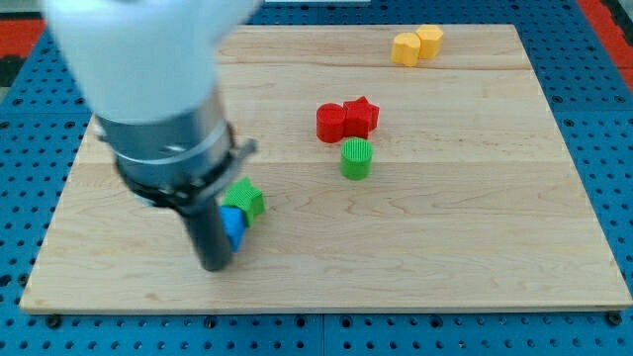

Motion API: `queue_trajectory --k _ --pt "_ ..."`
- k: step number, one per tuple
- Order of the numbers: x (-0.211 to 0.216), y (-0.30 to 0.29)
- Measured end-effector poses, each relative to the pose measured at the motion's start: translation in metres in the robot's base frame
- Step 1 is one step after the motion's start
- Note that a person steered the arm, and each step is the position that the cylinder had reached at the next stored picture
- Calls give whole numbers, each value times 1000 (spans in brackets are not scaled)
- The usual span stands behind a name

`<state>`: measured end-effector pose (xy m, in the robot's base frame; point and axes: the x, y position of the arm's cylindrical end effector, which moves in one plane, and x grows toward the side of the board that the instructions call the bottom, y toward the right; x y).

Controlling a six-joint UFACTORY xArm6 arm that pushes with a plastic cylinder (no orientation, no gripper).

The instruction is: Move the cube into the triangle

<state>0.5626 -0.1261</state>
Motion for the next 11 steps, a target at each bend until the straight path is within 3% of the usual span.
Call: queue_trajectory --k 1,2,3,5,8,10,11 --pt "-14 -30" --pt "30 -29" --pt "41 16" --pt "-34 12" --pt "-149 -61" --pt "-176 -48" --pt "-167 -50"
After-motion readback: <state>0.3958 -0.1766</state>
